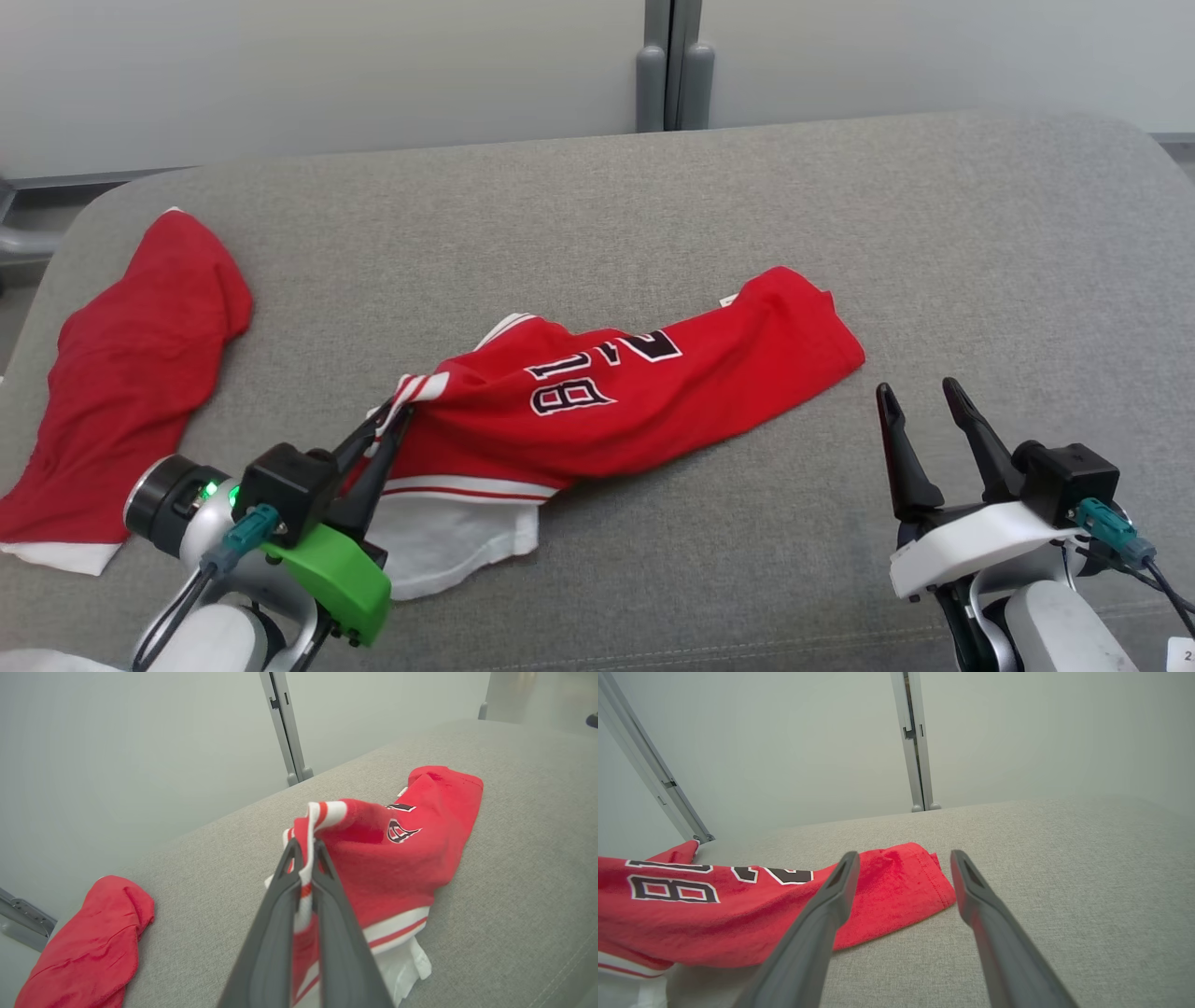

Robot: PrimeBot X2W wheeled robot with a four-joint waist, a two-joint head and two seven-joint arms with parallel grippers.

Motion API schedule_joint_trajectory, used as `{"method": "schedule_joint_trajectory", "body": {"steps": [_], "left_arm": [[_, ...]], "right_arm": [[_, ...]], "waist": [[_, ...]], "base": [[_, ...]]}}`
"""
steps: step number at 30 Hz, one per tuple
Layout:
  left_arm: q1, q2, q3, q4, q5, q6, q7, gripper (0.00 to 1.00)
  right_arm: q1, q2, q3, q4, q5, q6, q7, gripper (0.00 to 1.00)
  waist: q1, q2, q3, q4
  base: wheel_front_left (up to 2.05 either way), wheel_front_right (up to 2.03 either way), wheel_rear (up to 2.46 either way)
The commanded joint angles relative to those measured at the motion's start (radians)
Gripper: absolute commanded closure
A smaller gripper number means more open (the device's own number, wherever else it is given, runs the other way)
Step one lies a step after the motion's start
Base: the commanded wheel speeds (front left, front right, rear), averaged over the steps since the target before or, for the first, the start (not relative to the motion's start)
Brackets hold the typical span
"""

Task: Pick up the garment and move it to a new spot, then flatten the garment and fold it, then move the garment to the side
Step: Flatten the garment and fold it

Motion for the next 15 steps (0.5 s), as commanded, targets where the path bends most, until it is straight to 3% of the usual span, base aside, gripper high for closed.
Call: {"method": "schedule_joint_trajectory", "body": {"steps": [1,15], "left_arm": [[-0.024,-0.001,0.008,0.019,-0.020,-0.008,-0.018,1.00],[-0.260,0.025,-0.019,0.450,-0.092,-0.060,-0.190,1.00]], "right_arm": [[-0.011,0.000,-0.004,0.002,0.006,0.000,-0.003,0.00],[-0.071,-0.015,0.012,-0.001,0.004,0.000,-0.003,0.00]], "waist": [[0.0000,0.0000,0.010,-0.020],[0.0000,0.0000,0.098,-0.106]], "base": [[0.00,0.00,0.00],[0.00,0.00,0.00]]}}
